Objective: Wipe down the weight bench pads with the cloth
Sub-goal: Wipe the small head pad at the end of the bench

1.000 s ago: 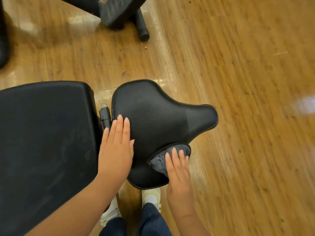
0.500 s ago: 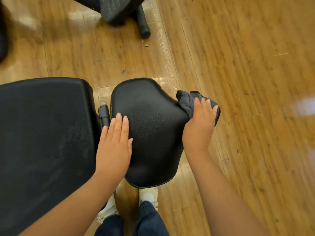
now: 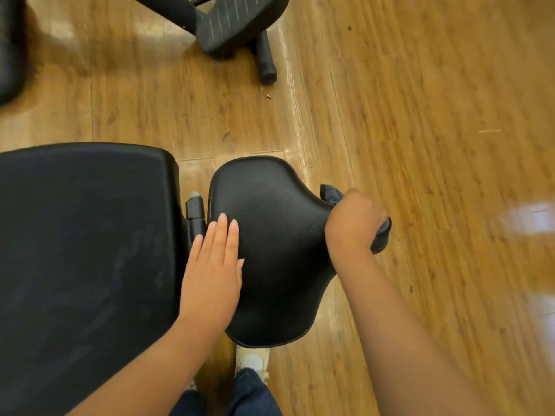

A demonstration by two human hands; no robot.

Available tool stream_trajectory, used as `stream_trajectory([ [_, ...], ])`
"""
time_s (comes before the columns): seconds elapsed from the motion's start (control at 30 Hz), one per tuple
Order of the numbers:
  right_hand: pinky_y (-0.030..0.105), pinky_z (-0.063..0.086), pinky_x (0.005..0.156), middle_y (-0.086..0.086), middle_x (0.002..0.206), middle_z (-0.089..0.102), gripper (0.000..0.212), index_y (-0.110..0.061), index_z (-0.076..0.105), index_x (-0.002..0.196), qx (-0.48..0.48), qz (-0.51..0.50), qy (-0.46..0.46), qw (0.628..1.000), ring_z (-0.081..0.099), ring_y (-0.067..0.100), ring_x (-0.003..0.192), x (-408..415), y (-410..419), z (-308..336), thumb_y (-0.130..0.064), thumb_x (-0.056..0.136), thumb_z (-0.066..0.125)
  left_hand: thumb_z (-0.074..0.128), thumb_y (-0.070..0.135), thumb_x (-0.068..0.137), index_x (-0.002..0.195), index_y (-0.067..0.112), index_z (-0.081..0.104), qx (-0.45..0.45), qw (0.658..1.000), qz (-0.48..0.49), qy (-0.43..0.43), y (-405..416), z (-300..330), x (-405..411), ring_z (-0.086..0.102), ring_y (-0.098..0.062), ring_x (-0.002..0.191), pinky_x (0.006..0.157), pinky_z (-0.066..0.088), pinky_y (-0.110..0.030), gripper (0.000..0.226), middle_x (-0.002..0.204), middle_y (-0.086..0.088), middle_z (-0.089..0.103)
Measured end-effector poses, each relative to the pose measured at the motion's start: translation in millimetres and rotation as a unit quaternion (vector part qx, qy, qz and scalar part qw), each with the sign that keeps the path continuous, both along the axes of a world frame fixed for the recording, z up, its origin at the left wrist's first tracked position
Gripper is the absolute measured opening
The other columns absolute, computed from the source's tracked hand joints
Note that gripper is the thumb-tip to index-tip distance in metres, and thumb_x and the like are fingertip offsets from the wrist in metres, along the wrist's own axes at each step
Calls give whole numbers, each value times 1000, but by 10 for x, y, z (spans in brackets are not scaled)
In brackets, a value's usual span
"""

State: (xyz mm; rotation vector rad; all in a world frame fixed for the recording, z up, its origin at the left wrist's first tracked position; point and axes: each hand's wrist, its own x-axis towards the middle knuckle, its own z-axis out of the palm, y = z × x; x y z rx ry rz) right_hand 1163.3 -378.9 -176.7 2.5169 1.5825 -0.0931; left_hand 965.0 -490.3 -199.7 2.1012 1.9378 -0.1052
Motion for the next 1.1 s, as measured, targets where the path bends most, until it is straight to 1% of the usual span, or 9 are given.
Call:
stream_trajectory([
  [0.2, 34, 35, 74, 13, 92, 64, 35, -12, 66, 101, 1, -33, 118, 992, 58, 31, 87, -452, 219, -1, -33, 99, 37, 51, 27, 86, 143, 1, 29, 6, 1000, 2, -7, 10, -20, 0, 36, -33, 134, 108, 30, -48, 66, 147, -20, 34],
  [0.3, 35, 36, 75, 13, 95, 65, 34, -11, 65, 105, 20, -83, 190, 978, 58, 30, 91, -654, 377, -39, -31, 100, 37, 52, 27, 85, 143, 2, 28, 0, 1000, 10, -14, 18, -13, 20, 36, -33, 134, 108, 33, -48, 67, 147, -20, 35],
  [0.47, 36, 40, 67, 8, 76, 52, 24, -9, 61, 86, 58, -87, 291, 951, 54, 27, 80, -881, 628, -47, -21, 96, 42, 50, 29, 84, 143, 3, 26, -3, 1000, 8, -8, 23, -33, -4, 37, -32, 134, 107, 34, -49, 68, 147, -19, 34],
  [0.67, 38, 45, 79, 16, 107, 59, 26, -6, 59, 112, 41, 45, 376, 925, 55, 32, 101, -821, 588, -124, -9, 93, 42, 46, 28, 86, 142, 2, 29, 13, 1000, 1, 14, 21, -16, 3, 38, -33, 133, 108, 31, -48, 64, 147, -20, 35],
  [0.73, 37, 41, 89, 17, 122, 52, 37, -4, 50, 127, 27, 134, 348, 928, 48, 32, 114, -660, 412, -78, 0, 91, 41, 39, 29, 89, 143, 2, 27, 10, 1000, -1, 20, 11, -11, 0, 36, -33, 134, 108, 32, -48, 62, 148, -20, 34],
  [0.83, 38, 17, 114, 17, 149, 28, 58, -5, 28, 144, 3, 270, 258, 928, 23, 32, 137, -490, 101, 20, 6, 88, 43, 32, 30, 89, 143, 1, 27, 7, 1000, -2, 22, 8, -6, -3, 36, -33, 135, 108, 32, -49, 61, 148, -20, 33],
  [0.93, 36, 0, 115, 15, 155, 11, 63, -9, 16, 147, -31, 310, 216, 925, 6, 30, 143, -322, -141, 41, 4, 91, 40, 31, 31, 90, 143, 1, 28, 7, 1000, -7, 26, 13, 6, 4, 35, -33, 135, 108, 32, -50, 61, 148, -20, 33],
  [1.03, 39, 0, 115, 16, 155, 12, 63, -7, 17, 147, -37, 328, 203, 922, 5, 32, 143, -154, -285, 66, 7, 89, 40, 29, 32, 90, 143, 1, 28, 7, 999, -7, 31, 13, 17, 9, 34, -33, 135, 109, 31, -50, 61, 148, -20, 33],
  [1.1, 46, 14, 114, 23, 147, 30, 58, -1, 33, 141, -7, 333, 185, 925, 23, 40, 138, -29, -340, 36, 9, 85, 38, 28, 32, 90, 143, 2, 28, 5, 999, -7, 33, 14, 22, 11, 33, -32, 136, 109, 30, -49, 61, 149, -20, 32],
])
